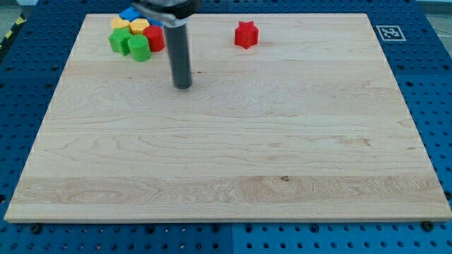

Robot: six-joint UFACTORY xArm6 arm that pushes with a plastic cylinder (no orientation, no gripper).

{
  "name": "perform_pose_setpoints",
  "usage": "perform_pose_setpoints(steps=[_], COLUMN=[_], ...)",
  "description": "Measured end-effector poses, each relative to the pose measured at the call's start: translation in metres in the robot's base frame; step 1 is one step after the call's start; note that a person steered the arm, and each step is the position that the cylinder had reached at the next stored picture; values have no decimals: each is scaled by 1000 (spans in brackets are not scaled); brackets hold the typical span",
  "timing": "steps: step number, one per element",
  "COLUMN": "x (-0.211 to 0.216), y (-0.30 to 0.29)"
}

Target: Move the arm parallel to the left of the green circle

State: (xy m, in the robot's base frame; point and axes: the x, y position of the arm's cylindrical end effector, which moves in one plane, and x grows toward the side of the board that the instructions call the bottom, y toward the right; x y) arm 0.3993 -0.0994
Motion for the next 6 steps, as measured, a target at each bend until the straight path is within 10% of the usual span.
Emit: perform_pose_setpoints(steps=[2, 6], x=[-52, -99], y=[-205, -205])
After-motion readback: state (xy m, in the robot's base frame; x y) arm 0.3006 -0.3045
